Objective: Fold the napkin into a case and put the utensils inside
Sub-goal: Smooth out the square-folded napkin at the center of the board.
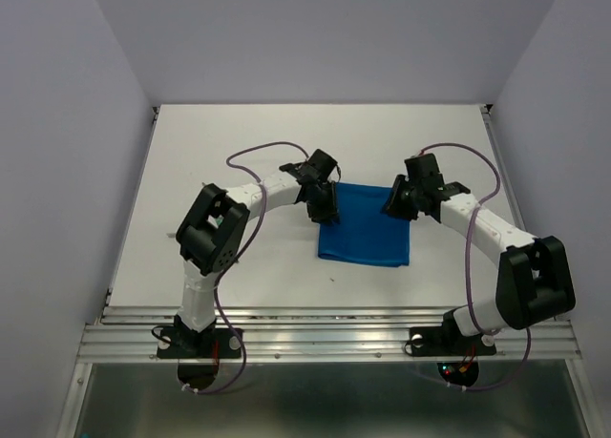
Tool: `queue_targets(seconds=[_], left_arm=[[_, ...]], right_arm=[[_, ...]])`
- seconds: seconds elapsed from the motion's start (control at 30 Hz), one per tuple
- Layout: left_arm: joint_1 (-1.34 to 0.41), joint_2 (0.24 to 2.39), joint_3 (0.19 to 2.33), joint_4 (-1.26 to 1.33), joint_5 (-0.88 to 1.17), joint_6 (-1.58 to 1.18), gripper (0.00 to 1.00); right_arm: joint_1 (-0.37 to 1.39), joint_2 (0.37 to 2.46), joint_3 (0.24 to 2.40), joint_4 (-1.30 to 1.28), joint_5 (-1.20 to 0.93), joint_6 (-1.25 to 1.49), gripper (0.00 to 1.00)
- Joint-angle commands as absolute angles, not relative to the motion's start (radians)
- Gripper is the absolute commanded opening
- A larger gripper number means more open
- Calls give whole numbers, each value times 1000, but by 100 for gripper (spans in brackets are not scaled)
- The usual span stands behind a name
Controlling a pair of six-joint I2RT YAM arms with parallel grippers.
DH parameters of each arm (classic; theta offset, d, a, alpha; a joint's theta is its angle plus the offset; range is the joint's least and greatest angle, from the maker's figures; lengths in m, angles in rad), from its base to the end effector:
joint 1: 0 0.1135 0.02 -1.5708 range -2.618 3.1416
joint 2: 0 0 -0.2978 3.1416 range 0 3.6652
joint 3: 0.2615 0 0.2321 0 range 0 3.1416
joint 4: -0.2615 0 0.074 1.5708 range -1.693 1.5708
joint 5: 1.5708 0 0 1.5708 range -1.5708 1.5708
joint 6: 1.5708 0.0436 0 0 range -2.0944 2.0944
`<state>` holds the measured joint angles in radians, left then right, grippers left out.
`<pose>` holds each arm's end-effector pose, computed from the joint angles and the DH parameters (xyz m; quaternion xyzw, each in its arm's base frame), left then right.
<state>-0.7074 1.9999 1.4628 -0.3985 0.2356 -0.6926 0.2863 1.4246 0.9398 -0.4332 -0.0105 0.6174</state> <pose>0.3250 -0.2913 0.2274 0.0437 0.9431 -0.2852 0.1653 0.2631 0.0779 0.2633 0.1544 0.9345 0.1445 0.2863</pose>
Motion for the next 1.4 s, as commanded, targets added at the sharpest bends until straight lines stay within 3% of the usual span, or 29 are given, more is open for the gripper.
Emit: queue_targets(seconds=[0.0, 0.47, 0.67, 1.0, 1.37], left_arm=[[-712, 1899, 1379, -362, 258, -669, 37], [-724, 1835, 1149, -298, 319, -620, 35], [-727, 1832, 1112, -282, 330, -621, 33], [-744, 1730, 1157, -315, 348, -606, 33], [-776, 1782, 1002, -239, 391, -615, 27]], right_arm=[[310, 1405, 913, -414, -98, 620, 33], [310, 1262, 621, -420, -66, 672, 32], [310, 1315, 627, -416, -11, 652, 30], [310, 1232, 689, -491, 29, 638, 29], [310, 1275, 589, -419, 12, 667, 25]])
